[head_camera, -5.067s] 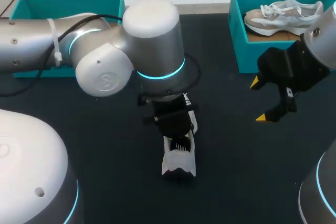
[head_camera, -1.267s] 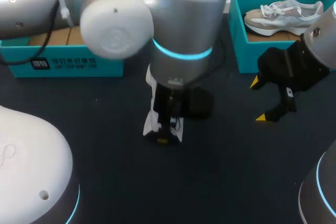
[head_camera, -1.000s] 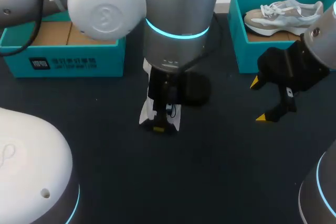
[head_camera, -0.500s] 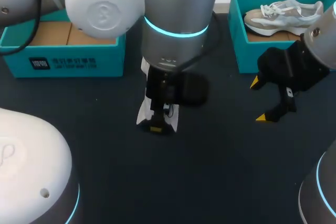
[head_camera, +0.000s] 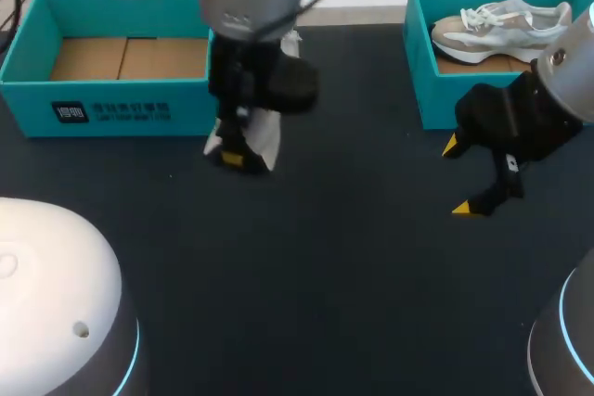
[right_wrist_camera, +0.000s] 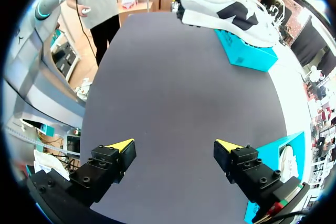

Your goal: Take the shoe out of the shoebox, open the shoe tongue, remove and reinsert the insole, then place the shoe into the shoebox

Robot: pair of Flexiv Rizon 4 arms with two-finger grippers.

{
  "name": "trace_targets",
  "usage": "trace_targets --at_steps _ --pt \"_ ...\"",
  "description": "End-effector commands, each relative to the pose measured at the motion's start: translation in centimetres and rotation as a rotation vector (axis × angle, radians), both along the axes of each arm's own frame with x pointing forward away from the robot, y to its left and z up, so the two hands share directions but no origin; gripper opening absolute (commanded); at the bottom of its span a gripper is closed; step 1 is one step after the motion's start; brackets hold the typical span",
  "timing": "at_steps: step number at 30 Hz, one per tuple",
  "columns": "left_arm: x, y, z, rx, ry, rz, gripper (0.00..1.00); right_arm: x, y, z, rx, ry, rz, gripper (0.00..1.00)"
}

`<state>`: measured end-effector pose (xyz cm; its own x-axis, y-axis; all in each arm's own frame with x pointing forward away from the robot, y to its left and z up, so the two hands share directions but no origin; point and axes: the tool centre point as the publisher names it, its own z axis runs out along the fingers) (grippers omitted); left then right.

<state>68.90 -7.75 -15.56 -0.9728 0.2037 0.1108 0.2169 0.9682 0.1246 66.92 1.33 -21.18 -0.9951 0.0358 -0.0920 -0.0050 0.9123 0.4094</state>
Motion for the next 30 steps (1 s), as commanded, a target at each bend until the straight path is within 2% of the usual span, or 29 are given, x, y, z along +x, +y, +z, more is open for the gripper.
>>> trace_targets --at_steps 1,7,9,17,22,30 --pt "2.9 4.2 0.6 -0.065 0.03 -0.011 0.0 0.1 0.1 -0.1 -0.001 0.001 0.0 1.0" --pt "7.1 7.6 1.0 -0.092 0.071 -0.105 0.0 0.1 0.1 -0.1 -0.001 0.001 0.0 1.0" --pt "8.2 8.7 1.2 -0.1 0.069 -0.082 0.0 0.1 0.1 -0.1 -0.001 0.001 0.0 1.0" --pt "11.2 13.5 2.1 -0.08 0.027 -0.08 0.0 0.1 0.1 -0.1 -0.001 0.001 0.0 1.0" --pt "12.6 17.7 2.2 -0.095 0.017 -0.103 0.0 0.1 0.1 -0.1 -0.001 0.001 0.0 1.0" --pt "16.6 24.3 2.4 -0.07 0.01 -0.04 0.0 0.1 0.1 -0.1 -0.001 0.001 0.0 1.0"
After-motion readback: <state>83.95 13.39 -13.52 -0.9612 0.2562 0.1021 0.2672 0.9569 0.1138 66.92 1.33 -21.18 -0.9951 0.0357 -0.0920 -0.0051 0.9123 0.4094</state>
